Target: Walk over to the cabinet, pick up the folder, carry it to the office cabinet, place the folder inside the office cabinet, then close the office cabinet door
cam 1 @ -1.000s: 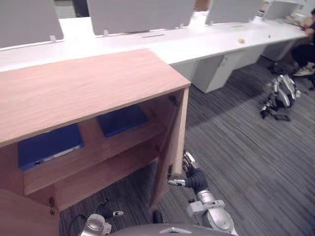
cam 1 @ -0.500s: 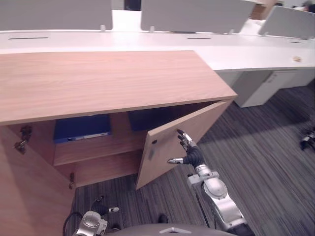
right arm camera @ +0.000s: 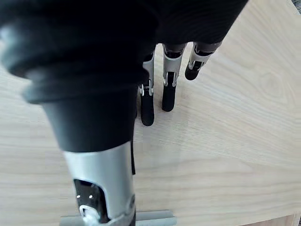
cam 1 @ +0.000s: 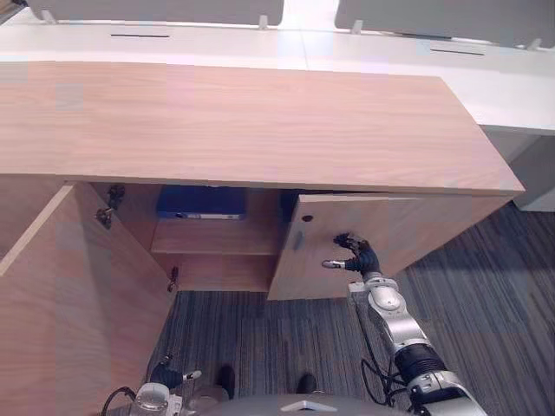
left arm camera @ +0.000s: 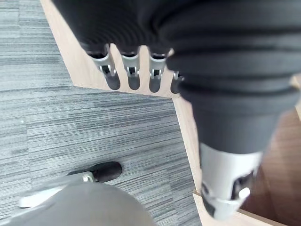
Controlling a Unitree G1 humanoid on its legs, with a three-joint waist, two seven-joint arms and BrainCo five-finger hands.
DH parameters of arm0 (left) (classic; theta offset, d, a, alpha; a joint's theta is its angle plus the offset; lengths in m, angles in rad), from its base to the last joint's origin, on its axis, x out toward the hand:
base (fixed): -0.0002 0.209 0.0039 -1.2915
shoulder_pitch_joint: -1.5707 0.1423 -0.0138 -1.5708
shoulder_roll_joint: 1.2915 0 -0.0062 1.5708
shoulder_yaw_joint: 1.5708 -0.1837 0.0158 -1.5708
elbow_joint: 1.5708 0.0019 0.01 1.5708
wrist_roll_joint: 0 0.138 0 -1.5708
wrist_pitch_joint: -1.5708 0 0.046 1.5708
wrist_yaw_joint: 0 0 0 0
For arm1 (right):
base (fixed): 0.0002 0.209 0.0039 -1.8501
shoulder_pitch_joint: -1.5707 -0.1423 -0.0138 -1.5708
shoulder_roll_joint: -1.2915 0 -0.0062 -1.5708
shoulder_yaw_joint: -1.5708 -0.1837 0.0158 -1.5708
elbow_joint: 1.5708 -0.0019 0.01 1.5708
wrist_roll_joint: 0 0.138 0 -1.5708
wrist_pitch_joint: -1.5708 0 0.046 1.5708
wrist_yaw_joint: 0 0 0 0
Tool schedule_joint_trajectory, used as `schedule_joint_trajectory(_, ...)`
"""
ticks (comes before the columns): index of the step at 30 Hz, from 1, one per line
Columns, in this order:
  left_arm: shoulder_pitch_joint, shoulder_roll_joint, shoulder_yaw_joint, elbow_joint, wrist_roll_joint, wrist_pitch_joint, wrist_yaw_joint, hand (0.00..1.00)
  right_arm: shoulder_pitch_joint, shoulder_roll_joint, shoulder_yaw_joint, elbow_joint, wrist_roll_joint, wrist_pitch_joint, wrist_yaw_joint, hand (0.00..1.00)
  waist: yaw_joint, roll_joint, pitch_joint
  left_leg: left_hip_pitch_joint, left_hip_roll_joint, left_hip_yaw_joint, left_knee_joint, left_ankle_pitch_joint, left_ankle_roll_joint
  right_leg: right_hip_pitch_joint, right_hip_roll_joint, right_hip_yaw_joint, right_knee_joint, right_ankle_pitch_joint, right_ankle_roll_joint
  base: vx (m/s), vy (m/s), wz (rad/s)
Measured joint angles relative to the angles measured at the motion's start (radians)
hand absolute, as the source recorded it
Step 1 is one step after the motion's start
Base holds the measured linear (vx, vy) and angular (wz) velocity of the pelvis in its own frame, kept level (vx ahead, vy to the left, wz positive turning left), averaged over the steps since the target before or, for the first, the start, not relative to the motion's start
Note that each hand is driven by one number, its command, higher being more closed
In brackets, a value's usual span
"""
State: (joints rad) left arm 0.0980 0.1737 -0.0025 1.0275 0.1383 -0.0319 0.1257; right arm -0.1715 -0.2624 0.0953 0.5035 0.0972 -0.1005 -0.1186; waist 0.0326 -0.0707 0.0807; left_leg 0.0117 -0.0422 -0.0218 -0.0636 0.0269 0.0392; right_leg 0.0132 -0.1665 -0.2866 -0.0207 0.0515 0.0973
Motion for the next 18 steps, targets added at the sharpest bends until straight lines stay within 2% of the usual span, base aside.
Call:
schedule_joint_trajectory(6,0.014,-0.007,0.005,-0.019,0.001,0.0,0.004,0.0,0.098,0.093,-0.022,0.029,-0.06,0.001,0.0,0.0,-0.003,0.0,0.0,0.019,0.001,0.02,-0.014,0.008,-0.001,0.004,0.001,0.019,0.001,-0.002,-0.002,-0.04,-0.005,-0.06)
schedule_joint_trajectory(10,0.017,-0.01,0.02,-0.019,0.001,0.001,0.004,0.0,0.18,0.115,-0.031,0.058,-0.104,0.002,0.001,0.0,-0.015,0.0,0.0,0.028,0.002,0.031,-0.02,0.008,-0.001,0.005,0.001,0.036,0.003,-0.003,-0.003,-0.06,-0.01,-0.13)
schedule_joint_trajectory(18,0.021,-0.017,0.033,-0.017,0.001,0.002,0.007,0.0,0.268,0.163,-0.086,0.298,-0.185,0.04,0.0,0.0,-0.035,0.001,0.0,0.052,0.005,0.063,-0.022,0.001,-0.012,0.021,0.002,0.069,-0.001,-0.005,0.005,-0.05,-0.002,-0.09)
